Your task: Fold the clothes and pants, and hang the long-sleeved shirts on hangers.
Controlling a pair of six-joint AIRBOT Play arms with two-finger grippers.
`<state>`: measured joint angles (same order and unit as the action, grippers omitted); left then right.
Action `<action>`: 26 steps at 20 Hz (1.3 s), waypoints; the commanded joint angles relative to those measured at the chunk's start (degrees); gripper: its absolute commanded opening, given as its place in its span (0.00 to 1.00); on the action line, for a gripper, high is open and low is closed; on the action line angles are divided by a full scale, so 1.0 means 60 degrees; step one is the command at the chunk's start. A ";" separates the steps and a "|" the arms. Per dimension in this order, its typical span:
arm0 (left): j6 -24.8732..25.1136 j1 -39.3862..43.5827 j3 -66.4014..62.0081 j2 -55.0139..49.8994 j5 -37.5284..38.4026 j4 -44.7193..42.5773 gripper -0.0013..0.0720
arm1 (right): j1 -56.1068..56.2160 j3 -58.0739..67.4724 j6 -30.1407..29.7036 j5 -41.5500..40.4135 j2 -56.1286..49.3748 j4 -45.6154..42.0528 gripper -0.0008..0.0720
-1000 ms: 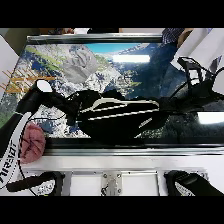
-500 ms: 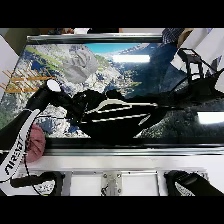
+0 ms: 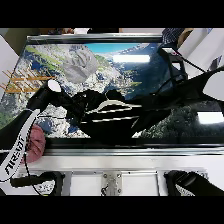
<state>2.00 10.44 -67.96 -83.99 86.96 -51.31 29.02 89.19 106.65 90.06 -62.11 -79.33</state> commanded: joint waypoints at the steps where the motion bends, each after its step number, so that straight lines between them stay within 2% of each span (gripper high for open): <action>1: -0.0018 0.0007 -0.0007 -0.0004 0.0007 0.0018 0.03 | 0.0499 0.0182 0.0004 -0.0951 -0.0353 0.0852 0.03; 10: -0.0091 0.0007 -0.0007 -0.0004 0.0084 0.0015 0.03 | 0.1687 0.1111 0.0000 -0.2189 -0.1654 0.1126 0.03; 26: 0.0025 -0.0433 -0.0007 0.0000 0.0729 0.0069 0.03 | 0.1665 0.1286 -0.0007 -0.1749 -0.1916 0.0153 0.03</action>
<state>1.91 8.80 -67.96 -83.99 89.93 -50.96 39.05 96.84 106.61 79.18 -73.54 -77.08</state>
